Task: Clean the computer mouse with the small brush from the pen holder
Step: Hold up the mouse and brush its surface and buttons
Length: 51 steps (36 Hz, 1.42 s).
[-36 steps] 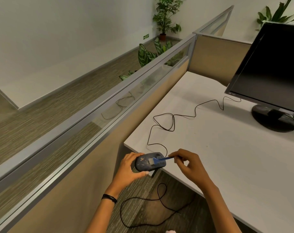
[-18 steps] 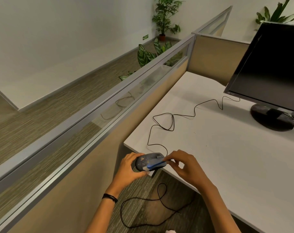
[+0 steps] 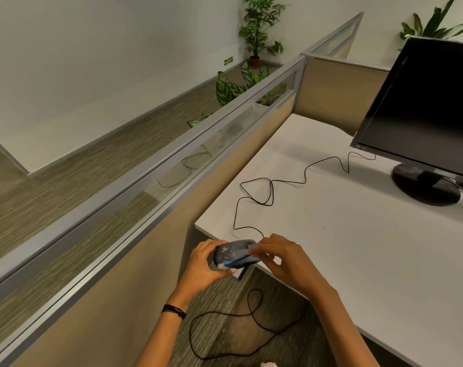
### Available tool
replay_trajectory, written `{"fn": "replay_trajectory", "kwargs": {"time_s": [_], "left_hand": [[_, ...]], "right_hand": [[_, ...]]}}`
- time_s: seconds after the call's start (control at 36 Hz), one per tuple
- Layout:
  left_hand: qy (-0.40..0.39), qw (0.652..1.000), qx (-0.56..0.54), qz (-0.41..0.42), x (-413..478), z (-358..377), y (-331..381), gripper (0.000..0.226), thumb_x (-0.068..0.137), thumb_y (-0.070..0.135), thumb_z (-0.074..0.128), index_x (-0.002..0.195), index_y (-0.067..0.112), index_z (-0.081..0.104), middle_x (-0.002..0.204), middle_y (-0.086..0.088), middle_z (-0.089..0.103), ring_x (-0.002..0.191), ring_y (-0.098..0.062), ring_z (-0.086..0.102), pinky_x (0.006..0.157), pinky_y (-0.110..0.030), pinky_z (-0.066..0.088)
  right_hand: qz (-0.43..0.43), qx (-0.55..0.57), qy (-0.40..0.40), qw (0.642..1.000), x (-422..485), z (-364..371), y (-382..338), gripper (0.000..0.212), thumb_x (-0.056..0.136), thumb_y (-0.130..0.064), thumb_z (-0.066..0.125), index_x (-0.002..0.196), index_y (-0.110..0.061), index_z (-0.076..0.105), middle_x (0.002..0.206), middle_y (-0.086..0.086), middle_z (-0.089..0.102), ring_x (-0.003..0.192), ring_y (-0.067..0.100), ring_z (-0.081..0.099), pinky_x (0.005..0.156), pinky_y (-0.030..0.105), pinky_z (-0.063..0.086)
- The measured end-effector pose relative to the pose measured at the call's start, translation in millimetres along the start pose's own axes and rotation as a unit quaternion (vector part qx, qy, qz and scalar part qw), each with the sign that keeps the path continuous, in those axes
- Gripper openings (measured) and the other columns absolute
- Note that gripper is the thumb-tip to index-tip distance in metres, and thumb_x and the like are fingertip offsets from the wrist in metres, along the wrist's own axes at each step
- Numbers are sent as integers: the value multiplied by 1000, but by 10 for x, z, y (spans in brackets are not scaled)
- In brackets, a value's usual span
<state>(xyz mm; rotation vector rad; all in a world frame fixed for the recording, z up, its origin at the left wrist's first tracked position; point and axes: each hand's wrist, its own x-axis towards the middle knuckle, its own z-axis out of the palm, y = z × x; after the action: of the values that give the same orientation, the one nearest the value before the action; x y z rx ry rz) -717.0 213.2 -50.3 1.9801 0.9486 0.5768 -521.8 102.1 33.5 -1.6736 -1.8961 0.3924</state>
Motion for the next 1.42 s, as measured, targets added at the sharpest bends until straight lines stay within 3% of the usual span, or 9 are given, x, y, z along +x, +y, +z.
{"fn": "replay_trajectory", "kwargs": {"time_s": [0.14, 0.25, 0.42, 0.61, 0.75, 0.92, 1.08, 1.19, 1.42], "left_hand": [[6, 1000, -1, 15, -24, -5, 38, 57, 63, 44, 80, 108, 51, 46, 104, 18, 50, 104, 1, 45, 90, -24, 39], [0, 1000, 4, 8, -48, 0, 24, 61, 62, 45, 82, 113, 43, 48, 108, 13, 51, 109, -8, 45, 95, -31, 40], [10, 1000, 12, 26, -69, 2, 52, 61, 62, 41, 83, 111, 45, 47, 104, 23, 49, 106, 3, 43, 95, -30, 39], [9, 999, 17, 26, -92, 5, 72, 63, 60, 45, 82, 113, 38, 50, 105, 20, 50, 106, -3, 45, 94, -29, 40], [8, 999, 25, 22, -104, 6, 56, 62, 63, 42, 82, 114, 42, 47, 106, 23, 47, 106, 4, 41, 92, -21, 36], [7, 999, 28, 32, -101, 7, 63, 61, 63, 40, 83, 114, 40, 49, 105, 22, 50, 106, 1, 44, 93, -26, 38], [7, 999, 36, 35, -102, 23, 37, 63, 62, 42, 82, 114, 43, 46, 105, 25, 48, 105, 4, 43, 92, -23, 36], [3, 998, 45, 34, -101, 39, 24, 62, 63, 43, 82, 113, 42, 47, 106, 25, 47, 106, -3, 45, 94, -27, 36], [3, 998, 45, 35, -68, 35, 17, 62, 64, 43, 81, 113, 48, 43, 108, 29, 45, 107, 5, 41, 94, -25, 35]], "right_hand": [[29, -5, 4, 1000, -67, 1, 65, 17, 85, -22, 58, 96, -34, 62, 82, -20, 57, 70, -3, 47, 61, 14, 43], [42, 25, 45, 998, -113, -62, 116, 13, 84, -24, 53, 90, -34, 60, 77, -24, 53, 71, 4, 51, 60, 22, 48], [74, 80, 116, 987, -100, -45, 83, 17, 87, -14, 58, 95, -28, 65, 82, -22, 59, 69, 11, 54, 63, 24, 50], [95, 91, 97, 987, -120, -34, 78, 19, 86, -10, 56, 86, -27, 64, 78, -25, 57, 68, 7, 54, 62, 22, 49], [95, 102, 100, 985, -112, -54, 62, 19, 87, -13, 57, 94, -29, 64, 82, -22, 61, 71, 10, 57, 65, 20, 50], [109, 98, 74, 986, -113, -54, 71, 20, 87, -11, 56, 86, -29, 63, 78, -22, 59, 70, 8, 56, 65, 23, 50], [110, 97, 74, 986, -110, -54, 64, 16, 88, -15, 56, 96, -26, 65, 85, -14, 64, 73, 12, 59, 69, 23, 52], [121, 98, 59, 986, -120, -52, 89, 17, 87, -12, 55, 86, -25, 65, 81, -12, 64, 71, 10, 58, 67, 27, 53], [125, 105, 62, 985, -93, -36, 94, 17, 89, -14, 54, 94, -26, 66, 84, -15, 64, 74, 8, 59, 67, 19, 50]]}}
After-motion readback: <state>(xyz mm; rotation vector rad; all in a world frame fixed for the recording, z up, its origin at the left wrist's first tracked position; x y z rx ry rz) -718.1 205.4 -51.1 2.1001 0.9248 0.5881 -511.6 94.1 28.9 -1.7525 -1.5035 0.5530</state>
